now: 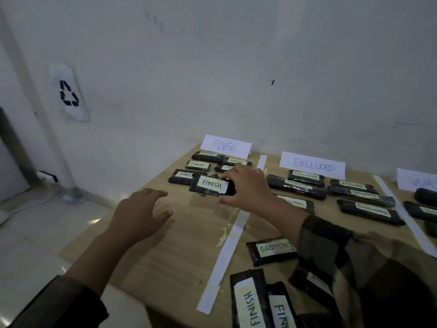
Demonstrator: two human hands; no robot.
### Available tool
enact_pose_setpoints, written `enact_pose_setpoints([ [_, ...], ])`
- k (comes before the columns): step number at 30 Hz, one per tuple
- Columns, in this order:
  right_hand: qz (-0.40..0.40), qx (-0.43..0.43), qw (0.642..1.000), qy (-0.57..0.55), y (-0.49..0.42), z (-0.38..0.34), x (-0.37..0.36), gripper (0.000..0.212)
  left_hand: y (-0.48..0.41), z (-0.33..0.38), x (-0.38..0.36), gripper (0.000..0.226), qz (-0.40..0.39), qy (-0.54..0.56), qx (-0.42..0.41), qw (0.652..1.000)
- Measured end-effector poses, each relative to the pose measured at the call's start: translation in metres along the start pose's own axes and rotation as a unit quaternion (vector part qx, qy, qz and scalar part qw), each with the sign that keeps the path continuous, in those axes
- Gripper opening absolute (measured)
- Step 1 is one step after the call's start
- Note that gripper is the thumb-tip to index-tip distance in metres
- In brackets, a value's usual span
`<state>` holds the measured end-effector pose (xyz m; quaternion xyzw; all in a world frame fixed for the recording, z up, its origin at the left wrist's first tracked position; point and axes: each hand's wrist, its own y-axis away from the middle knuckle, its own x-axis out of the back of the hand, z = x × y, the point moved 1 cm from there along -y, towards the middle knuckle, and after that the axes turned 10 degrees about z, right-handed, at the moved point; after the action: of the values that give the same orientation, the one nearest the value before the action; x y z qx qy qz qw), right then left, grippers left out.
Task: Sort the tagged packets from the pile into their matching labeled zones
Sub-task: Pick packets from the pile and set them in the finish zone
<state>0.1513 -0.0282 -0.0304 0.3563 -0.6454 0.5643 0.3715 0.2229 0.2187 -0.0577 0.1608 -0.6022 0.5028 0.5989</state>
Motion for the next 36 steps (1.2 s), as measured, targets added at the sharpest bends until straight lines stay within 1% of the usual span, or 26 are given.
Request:
enact_pose_setpoints([
  [10,-0.05,-0.011,0.998,-0.021,-0.049,-0.049,-0.05,0.07,-0.005,-0.038,-0.002,0.052,-0.008,-0.013,0.038,0.999],
  [17,-0.092,-0.031,0.995,-0.027,-0.063,-0.067,-0.08,0.069,-0.01,-0.044,-0.013,0.049,-0.017,-0.013,0.057,0.998],
  [21,-0.101,-0.032,0.994,-0.019,-0.066,-0.068,-0.086,0.071,-0.012,-0.041,-0.017,0.051,-0.021,-0.009,0.051,0.998],
  [24,-0.104,-0.032,0.994,-0.019,-0.065,-0.065,-0.083,0.074,-0.014,-0.036,-0.02,0.051,-0.024,-0.008,0.04,0.999],
  [27,-0.088,-0.029,0.995,-0.024,-0.062,-0.06,-0.072,0.072,-0.014,-0.028,-0.021,0.049,-0.016,-0.003,0.027,1.0],
  [30,-0.063,-0.033,0.996,-0.049,-0.056,-0.052,-0.055,0.067,-0.012,-0.011,-0.023,0.048,-0.013,0.0,0.007,1.0],
  [33,-0.045,-0.027,0.997,-0.064,-0.041,-0.037,-0.034,0.058,-0.009,0.011,-0.028,0.049,-0.019,0.016,-0.03,0.999],
  [36,-0.059,-0.025,0.997,-0.051,-0.019,-0.017,-0.013,0.051,-0.002,0.037,-0.033,0.05,-0.024,0.035,-0.071,0.997],
])
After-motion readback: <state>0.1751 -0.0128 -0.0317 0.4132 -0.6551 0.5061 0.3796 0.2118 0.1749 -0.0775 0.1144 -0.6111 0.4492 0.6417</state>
